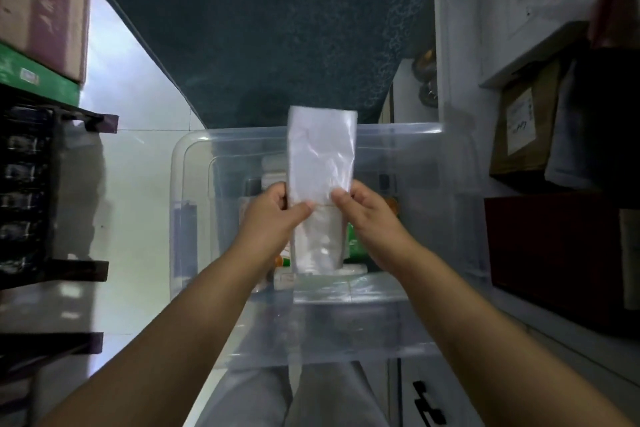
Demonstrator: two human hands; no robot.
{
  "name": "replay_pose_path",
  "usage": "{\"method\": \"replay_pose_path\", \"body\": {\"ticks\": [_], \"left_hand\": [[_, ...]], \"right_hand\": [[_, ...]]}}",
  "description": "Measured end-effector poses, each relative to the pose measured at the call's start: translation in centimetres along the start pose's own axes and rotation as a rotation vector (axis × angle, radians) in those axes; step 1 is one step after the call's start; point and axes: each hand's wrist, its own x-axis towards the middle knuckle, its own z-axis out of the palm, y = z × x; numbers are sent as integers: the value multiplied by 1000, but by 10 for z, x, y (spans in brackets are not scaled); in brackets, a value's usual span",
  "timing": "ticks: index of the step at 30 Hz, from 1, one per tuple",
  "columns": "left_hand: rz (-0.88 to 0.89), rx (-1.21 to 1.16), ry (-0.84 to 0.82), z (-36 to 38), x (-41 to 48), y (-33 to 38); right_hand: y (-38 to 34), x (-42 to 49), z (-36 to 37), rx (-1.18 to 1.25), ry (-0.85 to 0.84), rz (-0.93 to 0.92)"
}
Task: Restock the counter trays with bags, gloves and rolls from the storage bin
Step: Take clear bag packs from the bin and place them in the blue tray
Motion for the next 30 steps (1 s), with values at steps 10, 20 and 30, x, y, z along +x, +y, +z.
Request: {"method": "replay_pose_path", "body": {"ticks": [10,20,30], "left_hand": [[170,295,203,-51,-1,-14],[146,419,175,-63,-9,-35],[129,406,193,-66,-19,-40]], "right_hand": [[114,-25,-46,-1234,-418,372],[120,-9,-44,-1460,-397,134],[109,-7,-36,-1437,-144,197]]}}
